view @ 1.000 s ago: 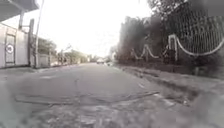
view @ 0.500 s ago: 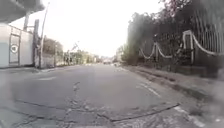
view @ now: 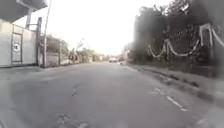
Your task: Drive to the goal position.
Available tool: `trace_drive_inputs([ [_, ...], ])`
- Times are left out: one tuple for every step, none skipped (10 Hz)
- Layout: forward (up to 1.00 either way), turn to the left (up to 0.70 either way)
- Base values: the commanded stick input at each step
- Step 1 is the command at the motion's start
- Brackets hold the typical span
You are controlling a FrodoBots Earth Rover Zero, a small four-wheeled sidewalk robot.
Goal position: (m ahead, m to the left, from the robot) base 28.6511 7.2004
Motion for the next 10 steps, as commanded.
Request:
trace_drive_inputs([
  [1.00,0.04],
  [1.00,0.04],
  [1.00,0.04],
  [1.00,0.04],
  [1.00,0.04],
  [1.00,0.04],
  [1.00,0.04],
  [1.00,0.04],
  [1.00,-0.02],
  [1.00,-0.24],
])
